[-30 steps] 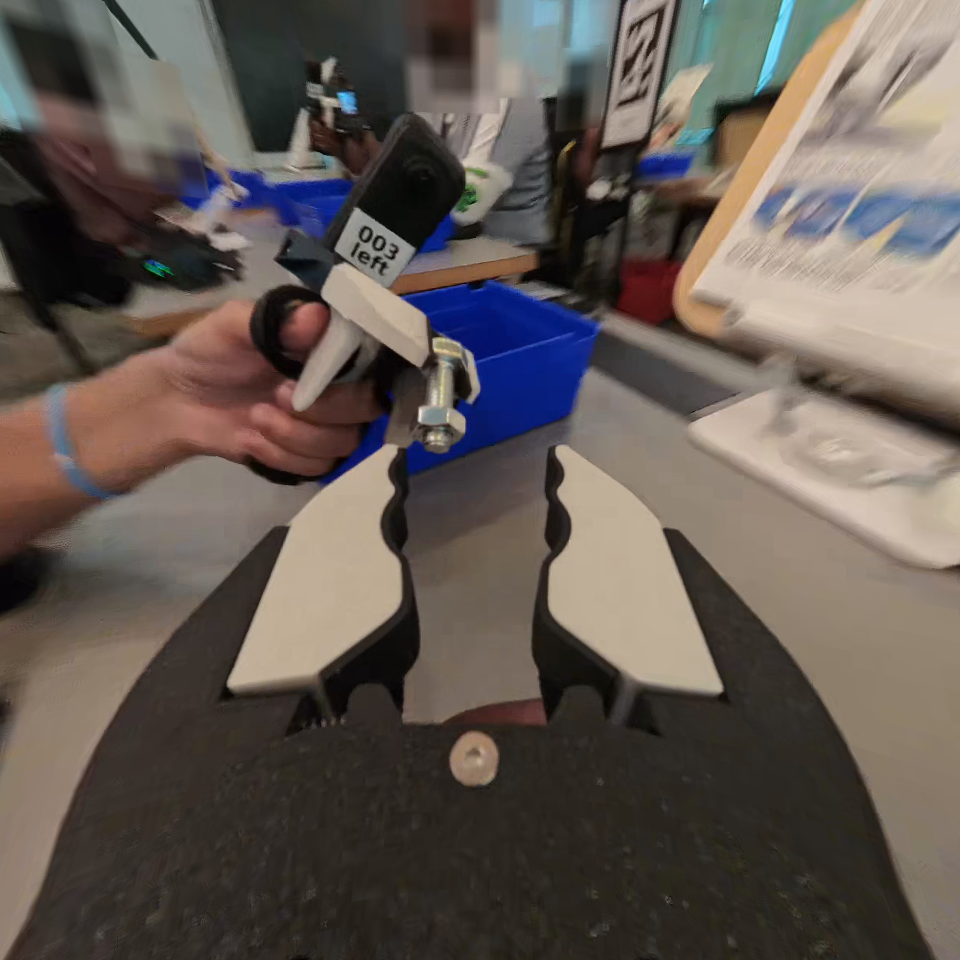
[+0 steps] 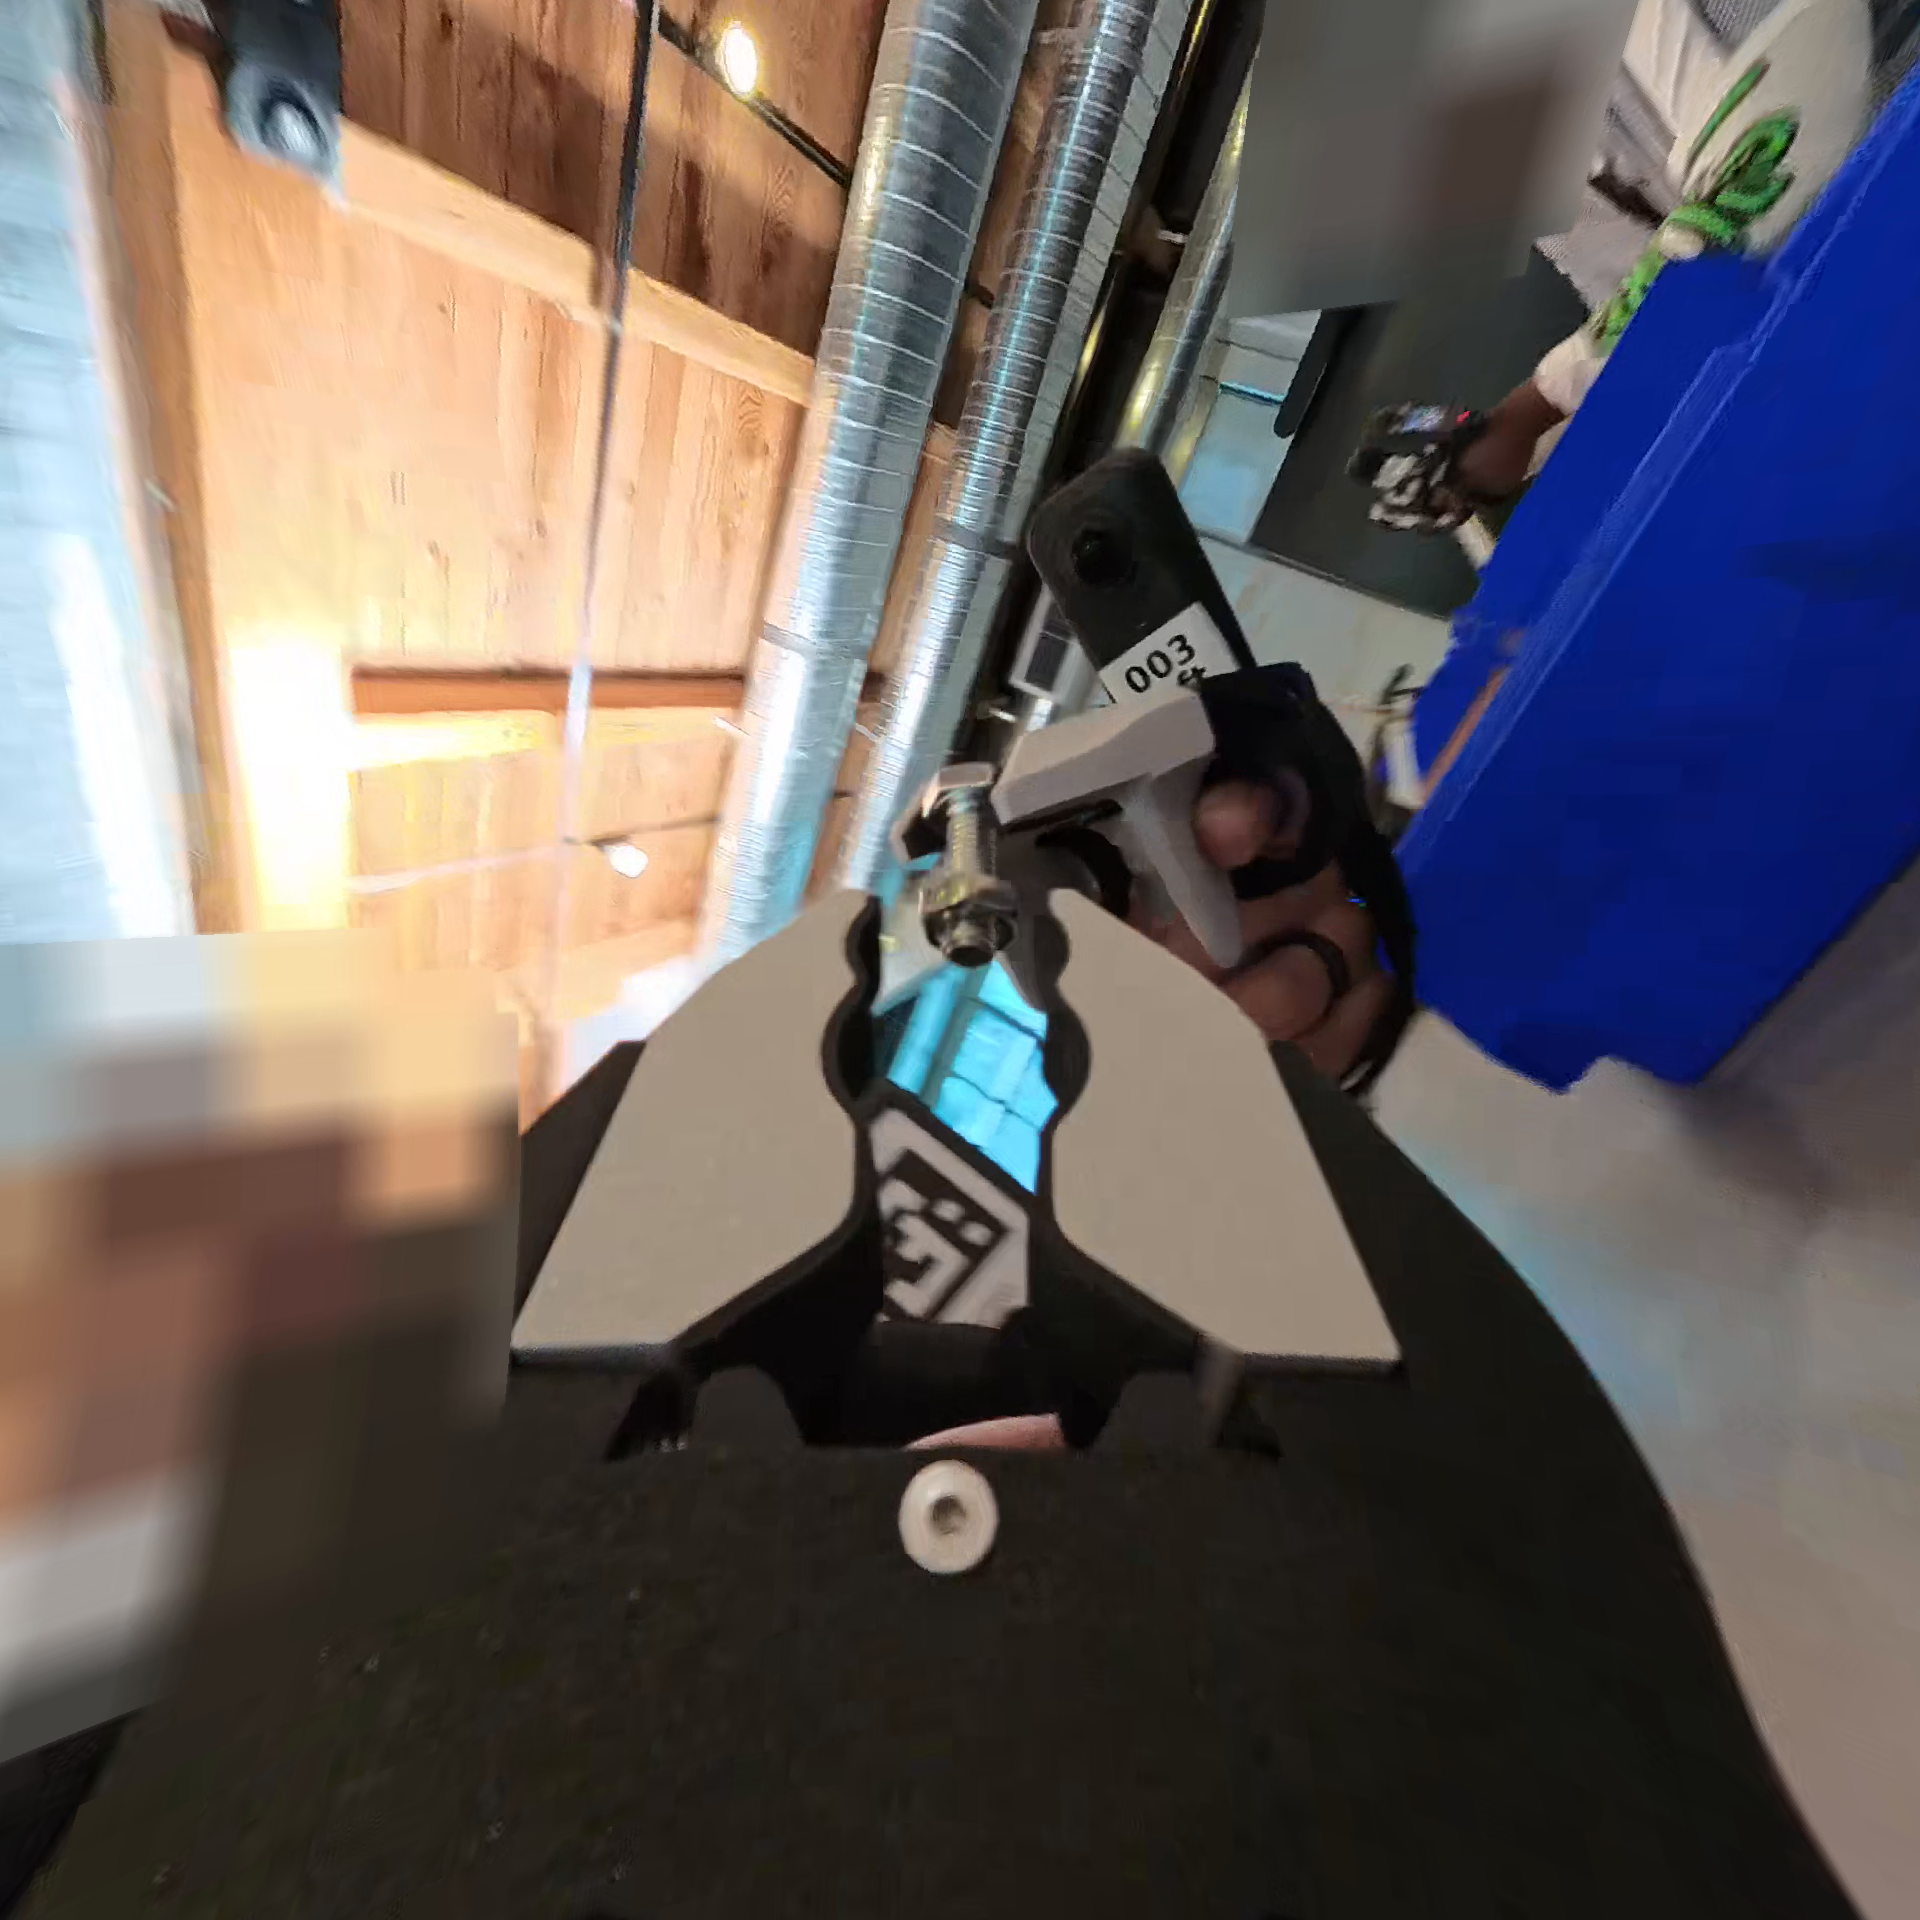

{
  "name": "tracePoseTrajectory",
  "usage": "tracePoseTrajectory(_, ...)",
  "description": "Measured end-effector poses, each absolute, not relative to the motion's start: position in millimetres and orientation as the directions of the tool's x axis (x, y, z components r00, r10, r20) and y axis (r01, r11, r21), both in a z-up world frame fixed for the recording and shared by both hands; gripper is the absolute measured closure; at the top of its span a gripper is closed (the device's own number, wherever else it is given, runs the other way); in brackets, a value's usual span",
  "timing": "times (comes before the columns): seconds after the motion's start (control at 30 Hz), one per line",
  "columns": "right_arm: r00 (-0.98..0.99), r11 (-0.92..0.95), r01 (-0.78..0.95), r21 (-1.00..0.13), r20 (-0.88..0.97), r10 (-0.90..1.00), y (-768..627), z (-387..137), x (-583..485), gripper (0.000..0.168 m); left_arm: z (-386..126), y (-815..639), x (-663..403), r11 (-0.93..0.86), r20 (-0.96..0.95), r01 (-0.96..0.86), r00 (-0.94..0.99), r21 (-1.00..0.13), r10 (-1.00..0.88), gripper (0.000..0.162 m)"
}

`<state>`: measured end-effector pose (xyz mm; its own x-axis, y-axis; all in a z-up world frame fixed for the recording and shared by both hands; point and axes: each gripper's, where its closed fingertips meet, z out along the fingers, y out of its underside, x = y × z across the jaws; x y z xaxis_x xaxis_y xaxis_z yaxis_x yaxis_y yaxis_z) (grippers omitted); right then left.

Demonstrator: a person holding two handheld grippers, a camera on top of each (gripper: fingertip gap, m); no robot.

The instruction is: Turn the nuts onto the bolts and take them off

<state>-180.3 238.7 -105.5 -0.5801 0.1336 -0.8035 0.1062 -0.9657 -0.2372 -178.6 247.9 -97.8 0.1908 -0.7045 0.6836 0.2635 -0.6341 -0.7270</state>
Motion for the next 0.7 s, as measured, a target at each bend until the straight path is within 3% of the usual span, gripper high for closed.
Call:
tracePoseTrajectory(0.03,-0.54,-0.944,0.077,-0.322,-0.809,0.232,236.7,-107.0,-182.4,0.129,-96.3,248.8,-179.2,-0.637,0.689,0.273,0.188,-0.721,-0.7,0.145)
tracePoseTrajectory(0.13,-0.276,-0.701,-0.007,-0.713,-0.672,0.687,234.0,-122.1,-190.7,0.116,-95.6,250.5,-181.4,-0.625,0.681,0.279,0.209,-0.729,-0.701,0.145)
tracePoseTrajectory(0.2,-0.016,-0.357,0.012,-0.934,-0.357,0.934,241.6,-131.8,-192.3,0.111,-94.4,250.6,-182.1,-0.629,0.687,0.286,0.2,-0.722,-0.698,0.145)
tracePoseTrajectory(0.23,0.128,-0.155,0.038,-0.987,-0.149,0.981,249.8,-131.7,-189.4,0.112,-94.5,251.0,-182.5,-0.631,0.69,0.289,0.2,-0.72,-0.696,0.145)
tracePoseTrajectory(0.3,0.309,0.165,0.066,-0.984,0.178,0.934,255.4,-117.0,-180.5,0.121,-95.3,250.9,-182.1,-0.633,0.691,0.287,0.199,-0.719,-0.695,0.145)
tracePoseTrajectory(0.4,0.35,0.362,0.14,-0.922,0.388,0.853,246.6,-109.8,-180.3,0.126,-95.6,250.2,-180.1,-0.637,0.694,0.284,0.191,-0.716,-0.695,0.145)
tracePoseTrajectory(0.47,0.339,0.355,0.181,-0.917,0.397,0.853,245.4,-114.5,-184.2,0.127,-95.7,248.9,-177.5,-0.642,0.695,0.277,0.183,-0.715,-0.696,0.145)
tracePoseTrajectory(0.57,0.35,0.326,0.185,-0.927,0.372,0.859,247.8,-113.6,-182.3,0.149,-97.2,247.7,-173.2,-0.642,0.69,0.263,0.186,-0.721,-0.699,0.145)
tracePoseTrajectory(0.7,0.276,0.157,0.115,-0.981,0.184,0.943,244.6,-112.0,-182.8,0.15,-94.7,246.4,-172.7,-0.637,0.685,0.266,0.171,-0.724,-0.708,0.145)
